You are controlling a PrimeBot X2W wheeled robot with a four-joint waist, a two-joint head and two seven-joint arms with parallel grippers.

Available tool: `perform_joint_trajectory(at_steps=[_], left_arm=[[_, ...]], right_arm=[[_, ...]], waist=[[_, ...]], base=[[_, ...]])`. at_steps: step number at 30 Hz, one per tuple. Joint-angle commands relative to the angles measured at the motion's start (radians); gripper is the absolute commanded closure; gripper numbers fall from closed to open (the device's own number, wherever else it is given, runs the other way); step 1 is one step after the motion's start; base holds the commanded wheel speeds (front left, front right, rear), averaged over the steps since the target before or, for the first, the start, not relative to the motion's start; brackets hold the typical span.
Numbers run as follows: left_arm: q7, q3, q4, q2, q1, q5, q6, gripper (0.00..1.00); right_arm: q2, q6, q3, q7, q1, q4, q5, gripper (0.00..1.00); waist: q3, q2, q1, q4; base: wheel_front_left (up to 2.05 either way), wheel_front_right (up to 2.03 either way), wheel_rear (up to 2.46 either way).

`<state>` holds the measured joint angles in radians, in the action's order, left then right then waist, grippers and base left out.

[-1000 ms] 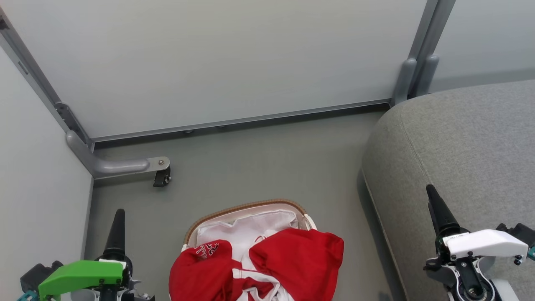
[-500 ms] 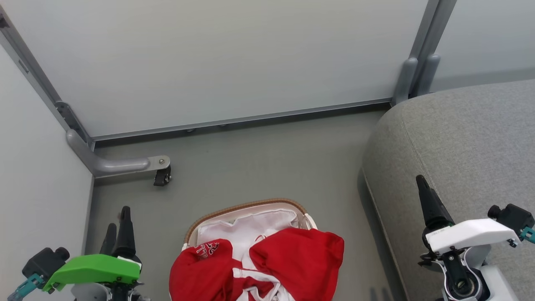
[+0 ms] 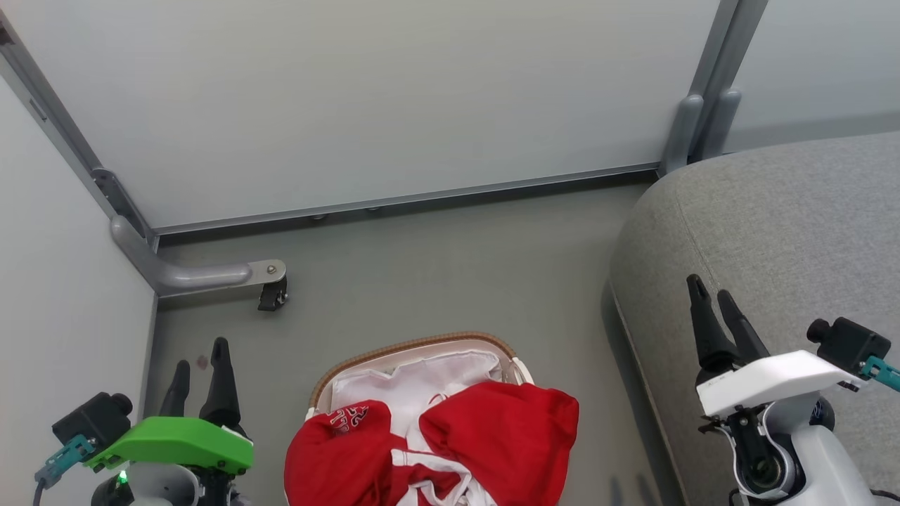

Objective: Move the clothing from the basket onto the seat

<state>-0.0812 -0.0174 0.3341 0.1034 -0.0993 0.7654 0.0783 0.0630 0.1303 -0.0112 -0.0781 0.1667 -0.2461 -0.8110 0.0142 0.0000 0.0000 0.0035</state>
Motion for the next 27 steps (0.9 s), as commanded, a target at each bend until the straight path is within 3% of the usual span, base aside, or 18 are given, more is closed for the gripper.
perform_joint_trajectory(at_steps=[1, 12, 27], left_arm=[[-0.01, -0.008, -0.012, 0.014, -0.026, -0.041, -0.007, 0.0], [-0.043, -0.054, -0.021, 0.034, -0.016, -0.175, -0.044, 0.0], [-0.083, -0.074, 0.041, 0.029, 0.013, -0.313, -0.047, 0.0]], right_arm=[[0.008, 0.0, 0.0, -0.012, 0.029, 0.02, 0.04, 0.0], [-0.004, 0.0, -0.007, -0.045, 0.015, 0.046, 0.207, 0.0], [-0.009, 0.0, -0.023, -0.085, -0.005, -0.067, 0.393, 0.0]], waist=[[0.0, 0.0, 0.0, 0.0], [0.002, 0.0, 0.0, 0.0], [-0.004, 0.0, 0.0, -0.002]], base=[[0.0, 0.0, 0.0], [0.0, 0.0, 0.0], [0.0, 0.0, 0.0]])
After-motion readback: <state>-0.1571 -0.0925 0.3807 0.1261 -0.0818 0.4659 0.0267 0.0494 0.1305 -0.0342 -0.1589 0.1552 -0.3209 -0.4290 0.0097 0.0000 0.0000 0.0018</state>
